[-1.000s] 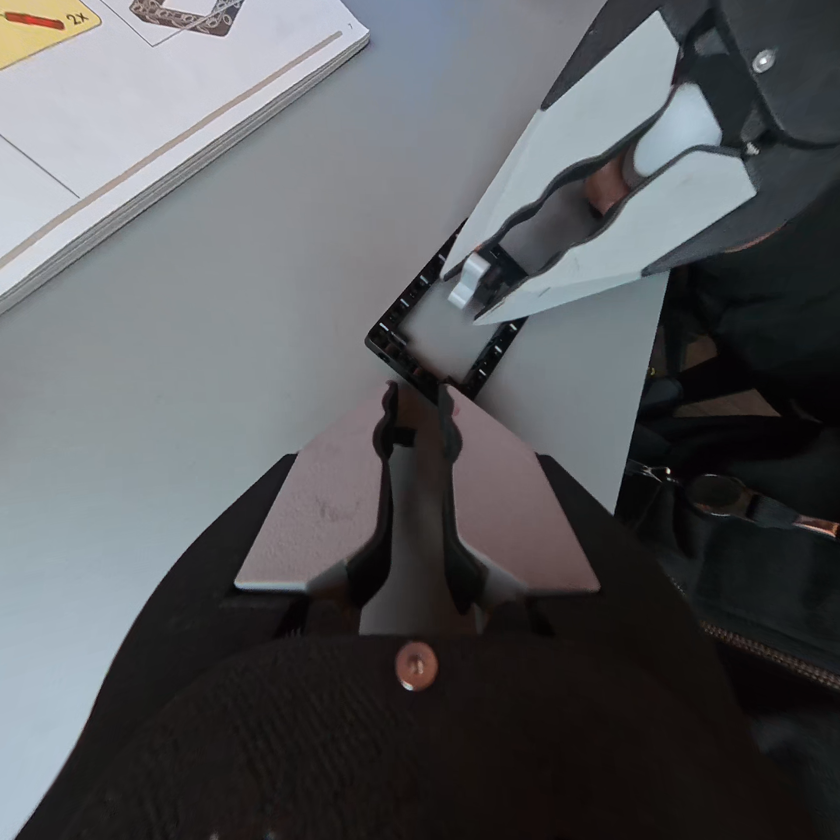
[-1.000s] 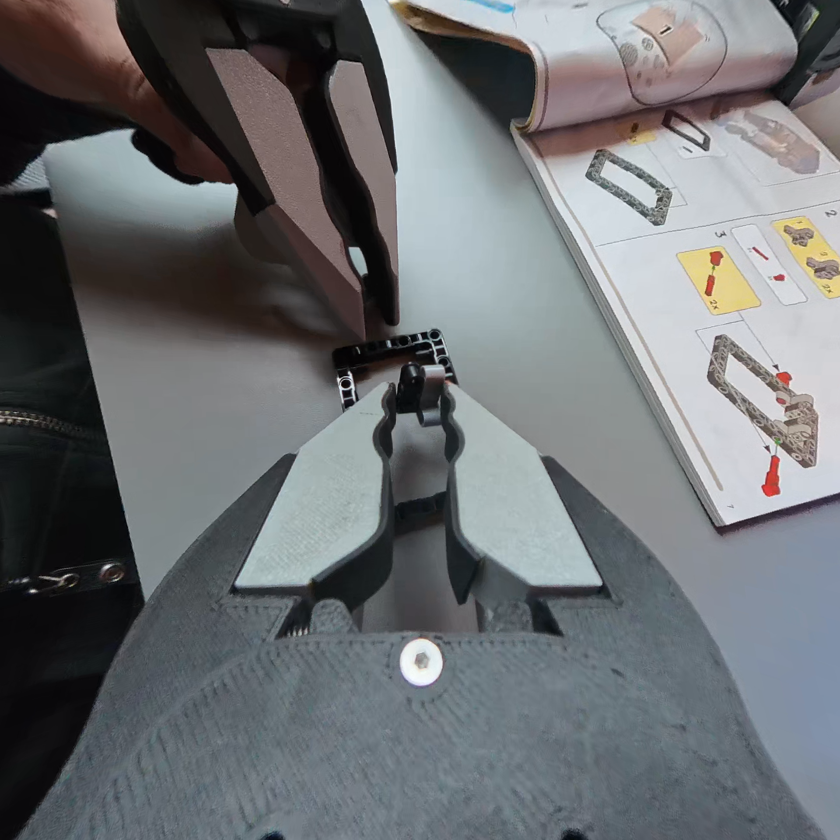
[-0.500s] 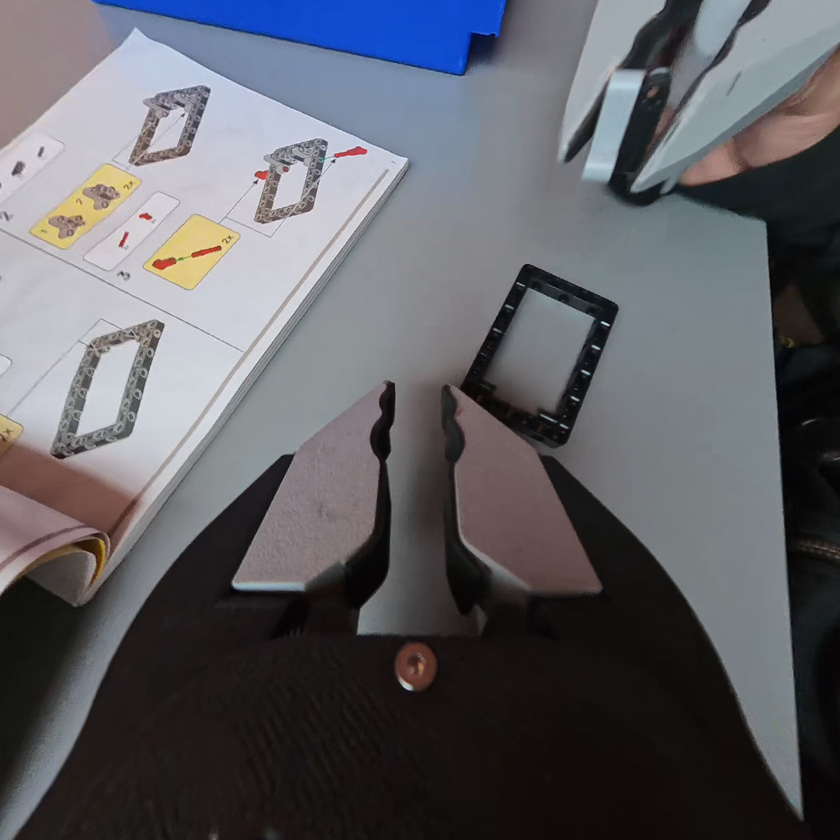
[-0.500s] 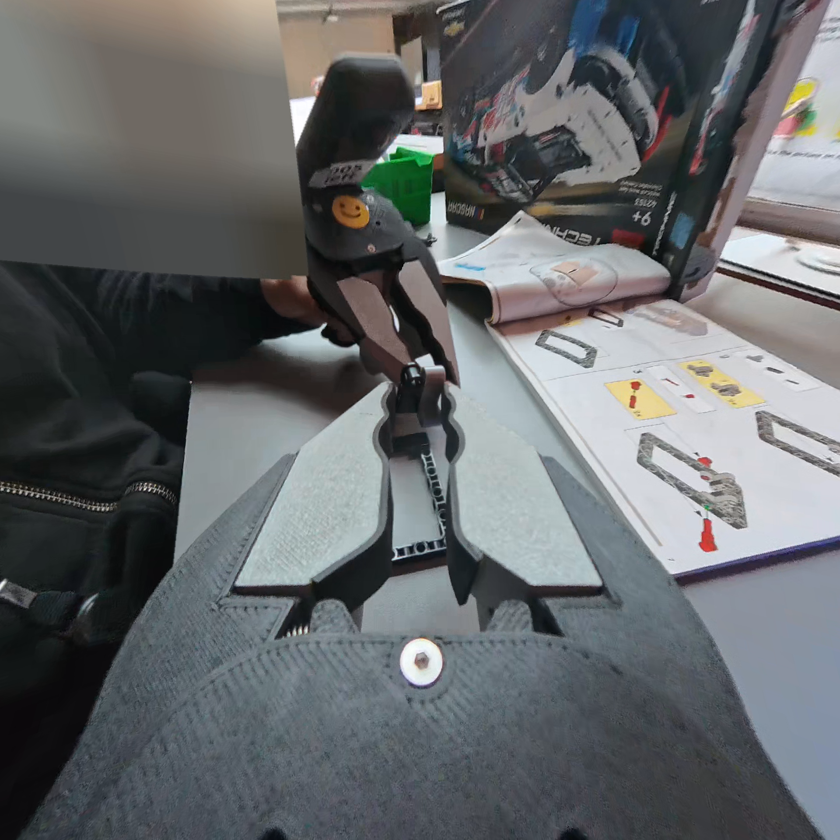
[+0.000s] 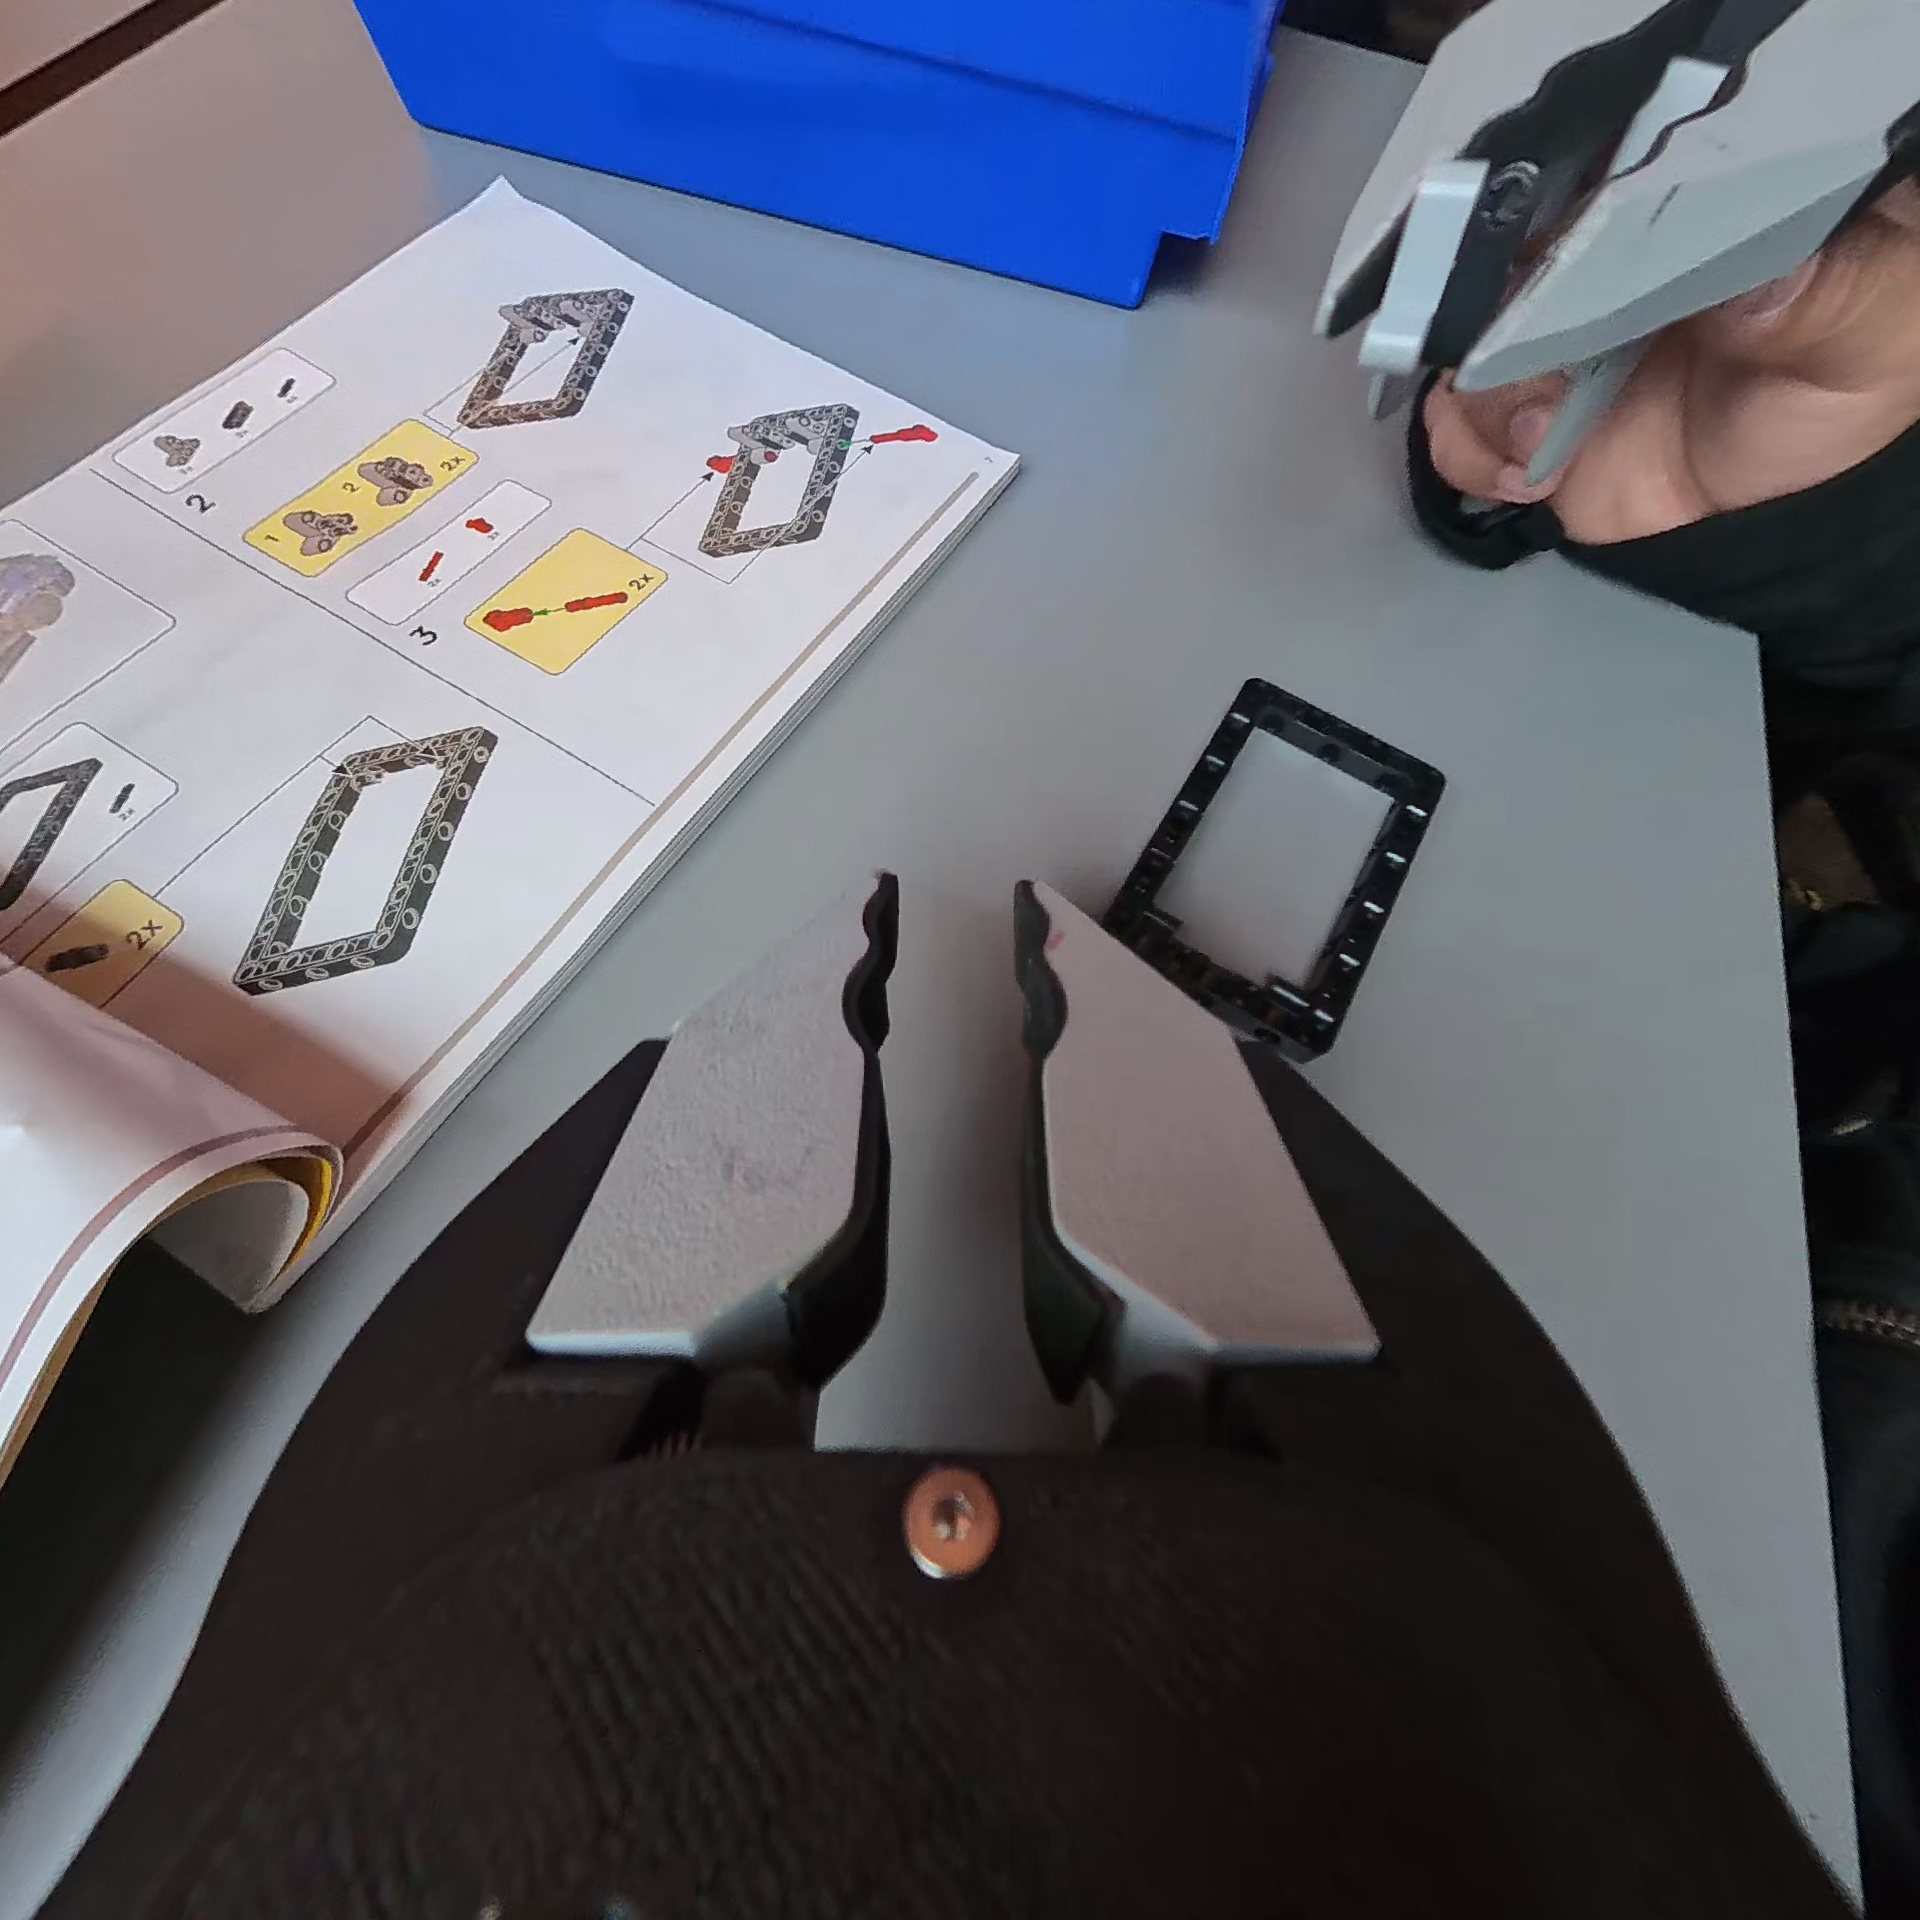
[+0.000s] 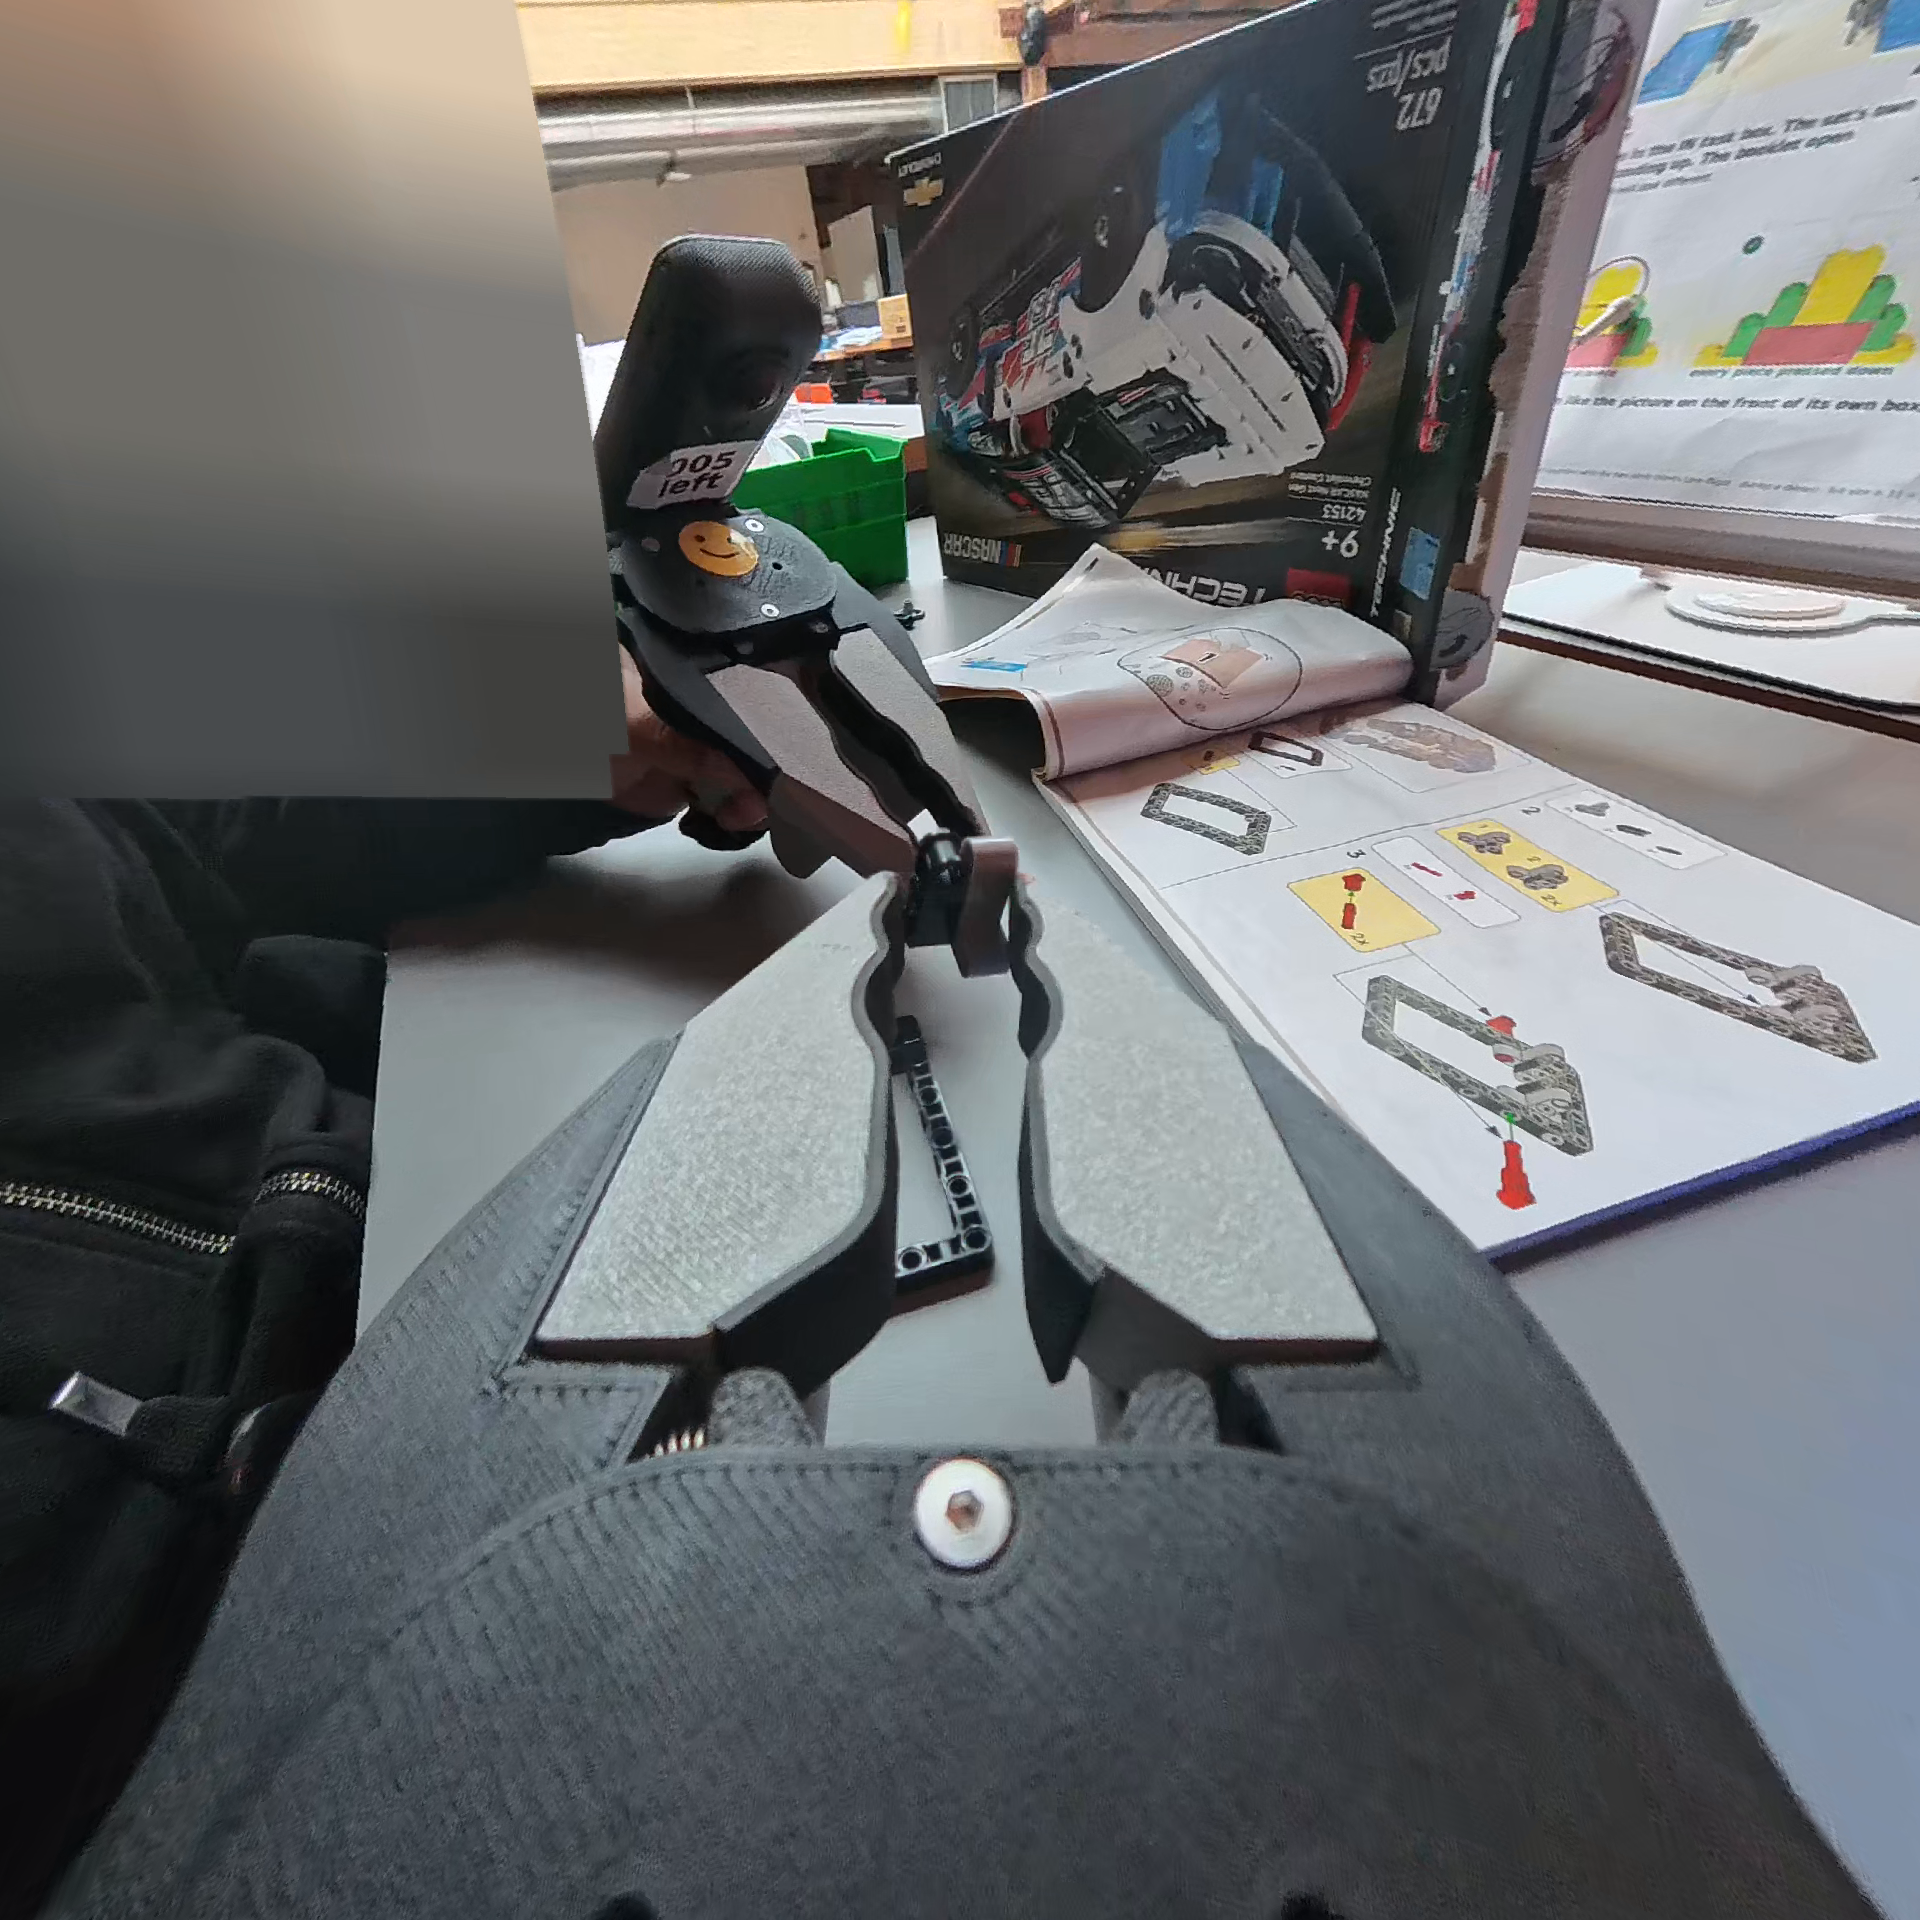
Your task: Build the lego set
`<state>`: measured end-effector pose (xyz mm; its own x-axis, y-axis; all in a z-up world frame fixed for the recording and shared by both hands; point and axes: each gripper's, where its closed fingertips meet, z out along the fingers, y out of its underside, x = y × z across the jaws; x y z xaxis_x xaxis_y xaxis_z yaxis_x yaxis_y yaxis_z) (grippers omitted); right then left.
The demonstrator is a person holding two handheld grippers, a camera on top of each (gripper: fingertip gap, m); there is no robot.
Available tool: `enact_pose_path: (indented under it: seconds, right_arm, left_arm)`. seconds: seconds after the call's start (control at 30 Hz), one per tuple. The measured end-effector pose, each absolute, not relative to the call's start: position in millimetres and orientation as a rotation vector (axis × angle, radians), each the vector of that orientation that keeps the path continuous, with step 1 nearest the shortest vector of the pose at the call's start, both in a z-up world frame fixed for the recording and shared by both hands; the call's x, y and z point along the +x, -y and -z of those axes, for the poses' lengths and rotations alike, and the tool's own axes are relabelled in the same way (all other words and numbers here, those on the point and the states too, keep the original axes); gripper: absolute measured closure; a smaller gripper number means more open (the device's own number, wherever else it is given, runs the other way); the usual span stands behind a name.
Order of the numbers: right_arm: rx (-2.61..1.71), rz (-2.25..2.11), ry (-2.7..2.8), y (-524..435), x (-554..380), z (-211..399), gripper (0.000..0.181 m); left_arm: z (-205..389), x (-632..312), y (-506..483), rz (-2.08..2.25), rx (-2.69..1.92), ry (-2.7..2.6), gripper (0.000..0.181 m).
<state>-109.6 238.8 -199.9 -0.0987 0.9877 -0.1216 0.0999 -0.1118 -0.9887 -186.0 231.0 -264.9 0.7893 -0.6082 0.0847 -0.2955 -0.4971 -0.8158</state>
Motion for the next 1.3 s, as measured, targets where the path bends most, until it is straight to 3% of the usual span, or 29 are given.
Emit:
enact_pose_path:
  seconds: [0.33, 1.03, 1.3]
  right_arm:
    - [-1.361, -1.428, 1.151, -256.7, -101.3, 191.7, 0.165]
    - [-1.380, -1.655, 1.482, -183.1, -138.2, 208.7, 0.165]
    - [-1.380, -1.626, 1.503, -181.0, -140.3, 211.2, 0.165]
  left_arm:
    - [265.9, -187.8, -231.3, 0.457, -2.118, -0.668, 0.167]
    - [236.8, -120.4, -192.1, 0.797, -1.883, -0.935, 0.155]
    - [229.6, -120.9, -192.3, 0.819, -1.857, -0.905, 0.166]
